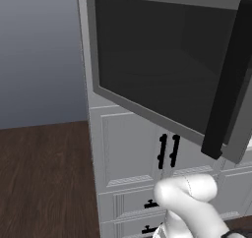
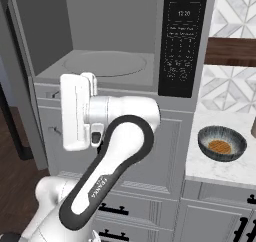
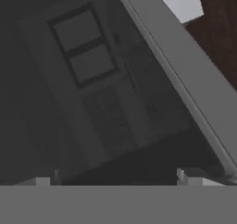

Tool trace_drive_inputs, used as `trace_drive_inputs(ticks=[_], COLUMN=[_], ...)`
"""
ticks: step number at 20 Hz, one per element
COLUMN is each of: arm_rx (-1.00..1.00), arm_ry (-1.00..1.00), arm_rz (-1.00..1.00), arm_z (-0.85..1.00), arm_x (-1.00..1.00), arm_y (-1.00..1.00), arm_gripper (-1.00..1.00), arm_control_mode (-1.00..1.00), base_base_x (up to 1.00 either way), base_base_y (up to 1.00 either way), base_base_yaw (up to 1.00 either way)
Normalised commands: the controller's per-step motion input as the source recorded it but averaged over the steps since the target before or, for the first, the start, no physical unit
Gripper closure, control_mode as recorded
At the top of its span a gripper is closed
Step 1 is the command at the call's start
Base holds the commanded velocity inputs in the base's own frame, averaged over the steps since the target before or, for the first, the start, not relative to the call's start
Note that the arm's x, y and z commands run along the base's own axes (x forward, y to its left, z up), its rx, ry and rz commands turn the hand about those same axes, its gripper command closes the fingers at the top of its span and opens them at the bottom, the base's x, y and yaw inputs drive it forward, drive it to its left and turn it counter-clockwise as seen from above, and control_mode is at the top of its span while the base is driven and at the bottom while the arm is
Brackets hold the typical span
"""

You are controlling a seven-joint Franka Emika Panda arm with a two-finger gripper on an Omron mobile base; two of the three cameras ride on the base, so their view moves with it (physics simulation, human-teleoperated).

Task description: Open the microwave, place the bowl with waffle inside the microwave, then close the microwave door and turn it on.

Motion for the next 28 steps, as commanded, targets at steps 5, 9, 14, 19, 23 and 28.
trace_drive_inputs(ticks=[5, 9, 14, 19, 23, 28], arm_rx=[0.00, 0.00, 0.00, 0.00, 0.00, 0.00], arm_ry=[-0.15, -0.18, -0.22, -0.20, -0.14, -0.10], arm_rz=[0.00, -0.03, -0.09, -0.17, -0.19, -0.17], arm_z=[0.00, -0.01, 0.00, -0.01, -0.02, -0.08], arm_x=[-0.23, -0.37, -0.34, -0.26, -0.16, -0.14], arm_y=[0.85, 1.00, 0.95, 0.84, 0.73, 0.51], arm_gripper=[-1.00, -1.00, -1.00, -1.00, -1.00, -1.00], arm_control_mode=[-1.00, -1.00, -1.00, -1.00, -1.00, -1.00], base_base_x=[0.00, 0.00, 0.00, 0.00, 0.00, 0.00], base_base_y=[0.00, 0.00, 0.00, 0.00, 0.00, 0.00], base_base_yaw=[0.00, 0.00, 0.00, 0.00, 0.00, 0.00])
